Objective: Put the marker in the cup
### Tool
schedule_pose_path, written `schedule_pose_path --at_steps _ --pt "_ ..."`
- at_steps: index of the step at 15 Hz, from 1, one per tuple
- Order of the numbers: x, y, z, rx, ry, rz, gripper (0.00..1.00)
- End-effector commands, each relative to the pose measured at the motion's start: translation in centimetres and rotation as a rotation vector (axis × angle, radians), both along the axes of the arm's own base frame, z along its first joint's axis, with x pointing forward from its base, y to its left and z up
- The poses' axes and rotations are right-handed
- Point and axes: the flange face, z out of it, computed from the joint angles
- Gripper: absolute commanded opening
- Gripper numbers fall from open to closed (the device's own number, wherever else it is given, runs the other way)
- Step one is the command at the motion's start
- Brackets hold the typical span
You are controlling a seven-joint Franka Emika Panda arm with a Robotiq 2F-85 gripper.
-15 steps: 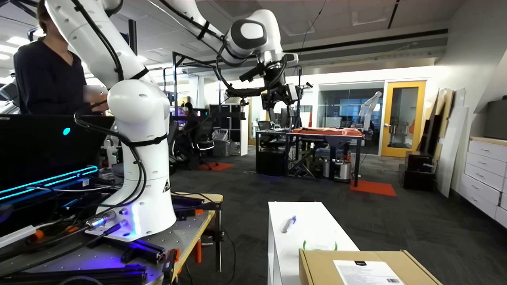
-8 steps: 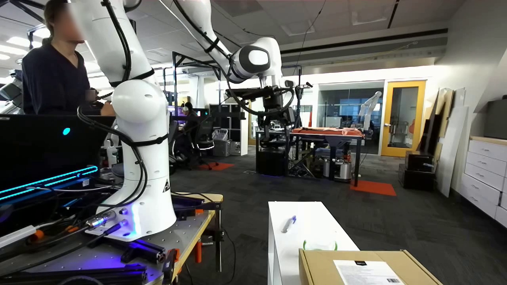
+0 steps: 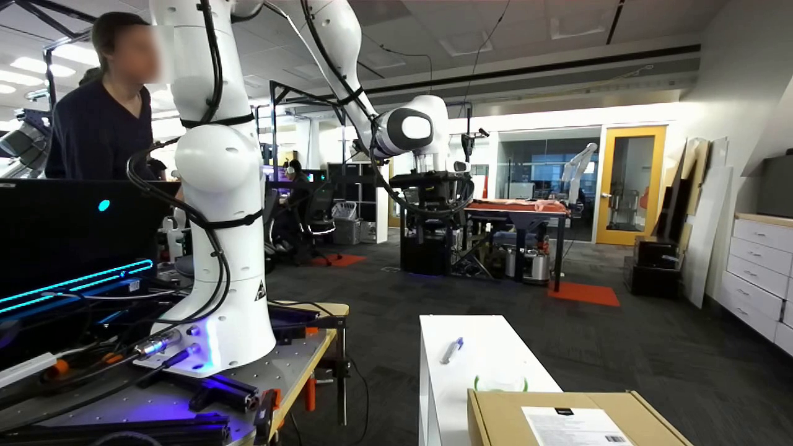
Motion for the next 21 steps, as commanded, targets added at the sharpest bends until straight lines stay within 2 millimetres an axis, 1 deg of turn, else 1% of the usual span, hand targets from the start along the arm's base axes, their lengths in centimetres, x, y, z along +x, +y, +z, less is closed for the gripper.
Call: schedule_pose_path --at_steps 1,4,5,6,8,16,18,20,21 --pt "0.9 0.1 -3.1 -0.001 0.001 0.033 1.00" --pt "1.4 0.1 -5.8 -0.008 0.018 0.028 1.00" --pt "1.6 0.2 -5.9 -0.003 0.043 0.013 1.00" --pt "1.0 -0.1 -5.4 -0.011 0.038 0.019 1.00" --pt "1.3 0.0 -6.2 -0.014 0.054 0.015 1.00" --pt "1.4 0.3 -6.2 -0.010 0.046 0.023 1.00" --pt "1.3 0.4 -6.7 -0.026 0.029 0.043 1.00" --pt "1.3 0.6 -7.5 -0.055 0.012 0.080 1.00" --pt "1.3 0.8 -8.3 -0.062 0.013 0.111 1.00"
